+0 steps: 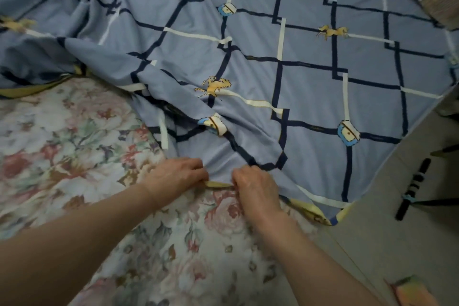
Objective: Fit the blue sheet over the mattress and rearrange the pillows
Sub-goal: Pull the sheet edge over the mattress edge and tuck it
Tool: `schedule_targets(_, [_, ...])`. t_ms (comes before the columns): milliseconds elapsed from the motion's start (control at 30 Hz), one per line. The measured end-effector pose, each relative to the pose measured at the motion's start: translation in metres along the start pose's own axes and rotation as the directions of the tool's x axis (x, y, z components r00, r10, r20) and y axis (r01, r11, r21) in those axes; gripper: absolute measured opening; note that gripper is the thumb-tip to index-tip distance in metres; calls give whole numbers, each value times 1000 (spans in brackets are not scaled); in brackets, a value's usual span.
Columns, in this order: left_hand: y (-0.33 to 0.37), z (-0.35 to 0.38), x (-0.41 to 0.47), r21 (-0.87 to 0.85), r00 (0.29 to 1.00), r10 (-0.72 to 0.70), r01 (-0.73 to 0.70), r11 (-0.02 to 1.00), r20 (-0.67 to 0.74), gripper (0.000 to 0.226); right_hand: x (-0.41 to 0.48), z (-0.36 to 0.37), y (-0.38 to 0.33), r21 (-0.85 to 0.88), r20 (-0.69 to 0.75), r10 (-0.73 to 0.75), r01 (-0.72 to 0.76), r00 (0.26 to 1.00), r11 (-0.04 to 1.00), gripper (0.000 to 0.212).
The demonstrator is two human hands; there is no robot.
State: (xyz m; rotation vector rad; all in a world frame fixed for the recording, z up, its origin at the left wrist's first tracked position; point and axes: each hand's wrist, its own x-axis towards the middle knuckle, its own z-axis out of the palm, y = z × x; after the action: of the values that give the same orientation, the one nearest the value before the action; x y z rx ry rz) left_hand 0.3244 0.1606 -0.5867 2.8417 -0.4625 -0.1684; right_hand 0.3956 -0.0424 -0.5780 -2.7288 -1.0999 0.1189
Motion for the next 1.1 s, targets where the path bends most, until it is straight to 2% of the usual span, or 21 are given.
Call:
schedule_targets(133, [69, 18, -51, -39, 999, -16, 17, 999, 36, 11, -77, 3, -21, 3, 62, 29, -30, 998, 1000, 46])
schedule_targets(200, [109, 35, -70, -70, 997, -34, 39, 997, 75, 6, -112, 5, -24, 29, 94, 81, -84, 992, 996, 42])
schedule_targets(333, [181, 74, -123, -94, 979, 18, 2, 996, 204, 14, -193, 31, -30, 27, 139, 77, -81, 987, 996, 32])
schedule_targets(400, [214, 91, -155, -93, 965, 43, -19, 995, 260, 21, -233, 40, -35, 43, 197, 4, -12, 980, 999, 33])
schedule_targets(467, [230, 104, -180, -63, 963, 5, 12, 998, 270, 28, -254, 46, -47, 66, 183, -108, 98, 977, 993, 31])
schedule_targets(533, [228, 102, -188, -69, 979, -41, 55, 996, 198, 23, -249, 47, -52, 50, 173, -125, 118, 977, 992, 30])
schedule_targets(600, [226, 97, -188, -67, 990, -66, 75, 995, 124, 7, -247, 48, -50, 64, 160, -71, 61, 985, 996, 32])
schedule_targets(667, [225, 82, -185, -84, 991, -98, 106, 991, 89, 21, -255, 44, -49, 103, 143, -66, 52, 988, 993, 26])
schedule_targets(733, [218, 72, -184, -31, 993, -117, 117, 993, 21, 41, -258, 39, -53, 148, 100, -76, 60, 992, 987, 20])
schedule_targets(800, [203, 61, -190, 19, 994, -104, 104, 994, -43, 55, -255, 32, -68, 144, 77, -55, 44, 996, 989, 23])
schedule_targets(933, [146, 44, -215, 158, 994, -103, 106, 982, -27, 56, -233, 27, -121, 139, 22, -61, 57, 998, 989, 37])
schedule_targets(1067, [95, 30, -235, 183, 996, -77, 84, 980, -48, 47, -212, 22, -174, 171, -23, -17, 21, 1000, 985, 37])
schedule_targets(1100, [77, 25, -243, 190, 997, -44, 56, 980, -64, 41, -205, 21, -195, 178, -47, 16, -7, 999, 984, 31])
